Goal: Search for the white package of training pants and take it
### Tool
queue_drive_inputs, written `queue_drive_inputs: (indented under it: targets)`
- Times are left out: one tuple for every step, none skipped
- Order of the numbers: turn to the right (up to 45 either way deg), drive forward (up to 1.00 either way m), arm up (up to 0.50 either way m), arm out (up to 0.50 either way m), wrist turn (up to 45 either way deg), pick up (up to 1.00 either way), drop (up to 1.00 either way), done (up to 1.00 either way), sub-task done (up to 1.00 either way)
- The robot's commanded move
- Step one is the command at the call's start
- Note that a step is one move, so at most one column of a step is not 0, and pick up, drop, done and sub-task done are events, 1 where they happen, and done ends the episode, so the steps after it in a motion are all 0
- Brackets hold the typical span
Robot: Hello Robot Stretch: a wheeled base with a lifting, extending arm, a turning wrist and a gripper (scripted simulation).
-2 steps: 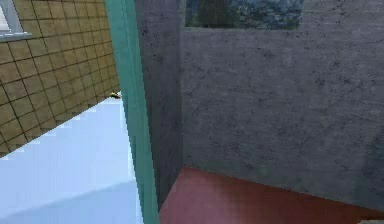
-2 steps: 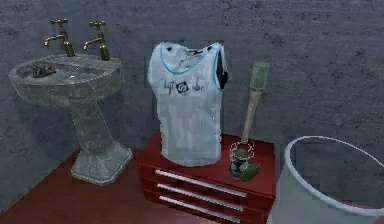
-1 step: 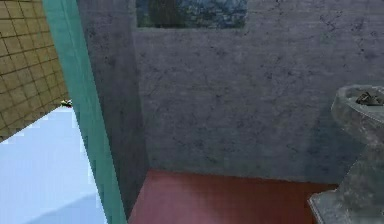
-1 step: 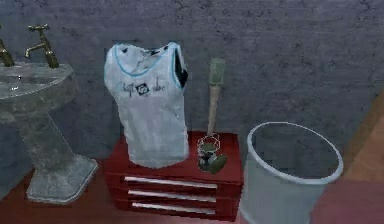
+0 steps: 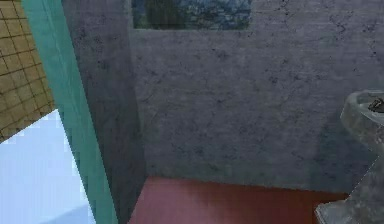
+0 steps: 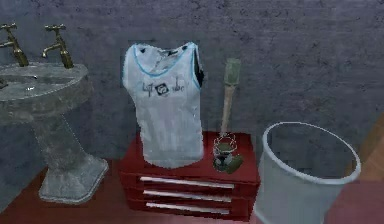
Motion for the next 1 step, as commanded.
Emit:
queue_drive_inputs:
  targets:
    - [-45.0,0.00,0.00,0.00,0.0,0.00,0.00,0.00,0.00]
